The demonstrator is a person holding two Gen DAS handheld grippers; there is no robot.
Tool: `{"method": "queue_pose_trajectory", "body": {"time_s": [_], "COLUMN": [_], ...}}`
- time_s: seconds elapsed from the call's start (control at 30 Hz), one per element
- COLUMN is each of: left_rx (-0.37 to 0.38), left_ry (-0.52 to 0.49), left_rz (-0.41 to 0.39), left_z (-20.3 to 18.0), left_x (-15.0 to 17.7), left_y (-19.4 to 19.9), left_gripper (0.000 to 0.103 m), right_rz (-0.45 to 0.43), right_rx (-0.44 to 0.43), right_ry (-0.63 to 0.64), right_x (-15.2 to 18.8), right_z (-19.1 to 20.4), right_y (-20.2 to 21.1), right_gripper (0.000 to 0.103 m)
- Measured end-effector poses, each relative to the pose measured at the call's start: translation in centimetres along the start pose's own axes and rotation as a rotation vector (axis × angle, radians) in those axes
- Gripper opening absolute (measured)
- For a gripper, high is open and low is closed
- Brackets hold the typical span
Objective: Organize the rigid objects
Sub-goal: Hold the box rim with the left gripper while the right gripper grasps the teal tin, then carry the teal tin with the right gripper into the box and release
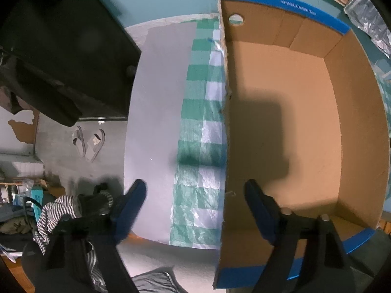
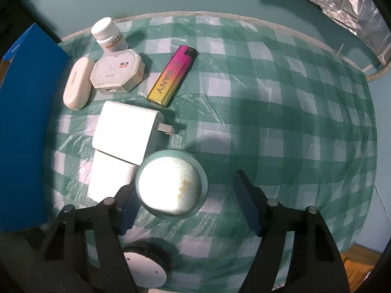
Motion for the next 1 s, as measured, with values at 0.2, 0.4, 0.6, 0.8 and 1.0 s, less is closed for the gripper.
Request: {"method": "queue_pose_trajectory", "body": {"time_s": [0.2,0.4,0.6,0.8,1.0], "left_rx": [0.019,0.088,0.101,0.127,0.139], "left_ry": [-0.01,-0.004,-0.047,-0.056,-0.073], "left_rz": [0.035,0.062,0.104,0.122,0.125], "left_z": [0.1,0.0,-1.4,-1.9,-2.0], "left_x": [-0.2,-0.4,-0.2,0.3,0.5], "left_y": [-0.9,-0.8,-1.3,-1.8,-2.0], "left_gripper": [0.06,0.046,0.028,0.022,0.022], "right_rz": [-0.01,-0.011,0.007,-0.01,-0.03], "right_rx": [-0.021,0.004,0.021,-0.007,-0.051], "right_ry": [0.0,0.015,0.003,0.024,0.092], "right_x": [-0.5,-0.7,-1.6,-1.8,-3.8], "right_z": [0.5,1.7,2.6,3.8,6.9], "right_y": [-0.3,0.0,1.6,4.5,7.1], "right_gripper": [0.05,0.044,0.044,0.044,0.044]}}
Point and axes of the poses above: each gripper's, at about its wrist camera, not at the fingertips, and y roughly against the way its jaws point, z to its left, x to its underside, the point moved 2 cm from there along -y, roughly the way its jaws point, and after that the axes turned 11 degrees about z, right-handed, at the moved point
